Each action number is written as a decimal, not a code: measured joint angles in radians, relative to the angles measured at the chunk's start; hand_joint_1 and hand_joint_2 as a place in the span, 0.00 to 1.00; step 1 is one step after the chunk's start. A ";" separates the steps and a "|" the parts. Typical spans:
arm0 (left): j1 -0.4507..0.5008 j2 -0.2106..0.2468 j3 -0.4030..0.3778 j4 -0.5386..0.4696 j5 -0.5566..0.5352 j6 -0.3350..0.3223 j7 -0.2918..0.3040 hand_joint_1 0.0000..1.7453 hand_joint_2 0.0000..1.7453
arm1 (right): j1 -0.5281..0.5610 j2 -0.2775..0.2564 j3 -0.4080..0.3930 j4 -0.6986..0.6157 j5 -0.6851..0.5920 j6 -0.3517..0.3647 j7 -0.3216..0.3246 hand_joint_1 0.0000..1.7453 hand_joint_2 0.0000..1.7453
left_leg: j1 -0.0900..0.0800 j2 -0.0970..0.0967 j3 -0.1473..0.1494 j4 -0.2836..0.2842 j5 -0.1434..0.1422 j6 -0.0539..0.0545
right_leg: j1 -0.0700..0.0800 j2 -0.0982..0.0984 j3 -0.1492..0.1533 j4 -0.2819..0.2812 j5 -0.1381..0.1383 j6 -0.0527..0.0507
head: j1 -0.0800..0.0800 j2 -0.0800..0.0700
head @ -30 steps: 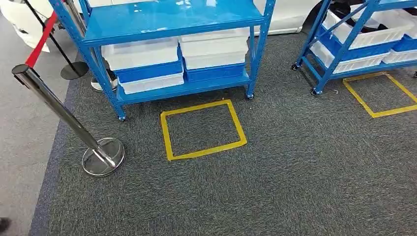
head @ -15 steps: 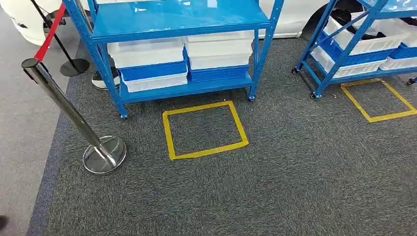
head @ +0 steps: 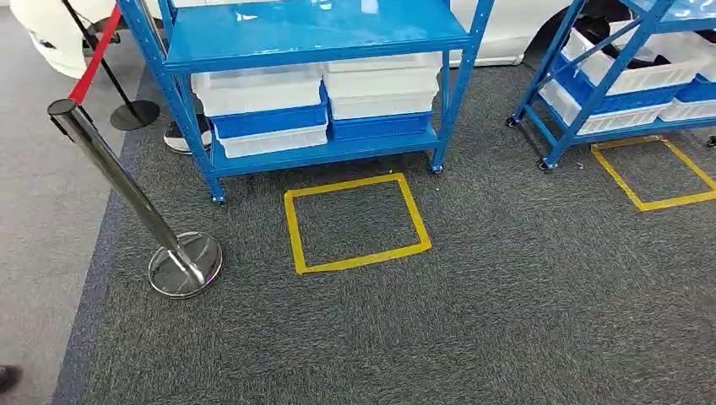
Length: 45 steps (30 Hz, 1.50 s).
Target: Take the parts from the cabinet and place them on the table.
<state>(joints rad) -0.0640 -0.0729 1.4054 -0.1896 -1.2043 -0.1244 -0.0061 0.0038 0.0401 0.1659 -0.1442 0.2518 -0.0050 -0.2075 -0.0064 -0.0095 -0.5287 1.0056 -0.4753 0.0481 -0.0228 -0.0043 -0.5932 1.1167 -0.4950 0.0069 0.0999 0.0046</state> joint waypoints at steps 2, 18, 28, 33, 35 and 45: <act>0.000 0.000 0.000 0.000 0.000 0.000 0.000 0.00 0.00 | -0.001 0.000 0.000 0.000 0.000 0.000 0.000 0.00 1.00 | -0.007 0.000 -0.005 0.011 -0.009 -0.012 | 0.010 0.003 0.033 -0.077 0.004 -0.006 | 0.000 0.000; -0.001 0.000 0.000 0.000 0.000 0.000 0.000 0.00 0.00 | -0.002 0.003 0.000 0.000 0.000 0.000 0.000 0.00 1.00 | 0.014 0.007 0.000 0.004 -0.009 -0.053 | 0.007 -0.005 0.038 -0.087 0.006 -0.014 | -0.001 0.000; -0.001 0.000 0.000 0.000 -0.004 -0.004 -0.003 0.00 0.00 | -0.001 0.002 0.000 0.001 -0.010 0.006 0.001 0.00 0.00 | 0.013 0.007 0.001 -0.010 -0.015 -0.008 | 0.008 0.000 -0.102 0.200 -0.107 0.013 | 0.000 0.000; 0.000 -0.025 -0.004 0.000 -0.034 -0.010 -0.021 0.00 0.00 | 0.005 0.003 -0.029 0.002 -0.078 0.025 0.021 0.00 0.00 | 0.006 0.004 0.027 0.001 -0.047 -0.029 | 0.014 0.000 0.039 -0.077 -0.012 -0.002 | -0.001 0.000; -0.004 -0.032 -0.006 0.000 -0.035 -0.003 -0.022 0.00 0.00 | 0.008 0.010 -0.038 0.002 -0.087 0.014 0.030 0.00 0.00 | 0.008 0.005 0.033 -0.006 -0.052 -0.040 | 0.018 0.000 0.040 -0.078 -0.019 -0.014 | -0.001 0.000; 0.005 -0.042 -0.011 0.001 -0.037 -0.001 -0.022 0.00 0.00 | 0.017 0.045 -0.050 0.001 -0.090 -0.001 0.042 0.00 0.00 | 0.016 0.009 -0.191 0.196 0.046 -0.063 | 0.010 0.007 0.211 -0.123 -0.122 -0.038 | -0.003 0.000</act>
<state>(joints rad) -0.0586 -0.1148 1.3939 -0.1888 -1.2417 -0.1251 -0.0278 0.0205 0.0847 0.1156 -0.1434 0.1614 -0.0057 -0.1652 0.0094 -0.0008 -0.7199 1.2016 -0.4293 -0.0147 -0.0126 0.0025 -0.3818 0.9938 -0.6167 -0.0307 0.0973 0.0042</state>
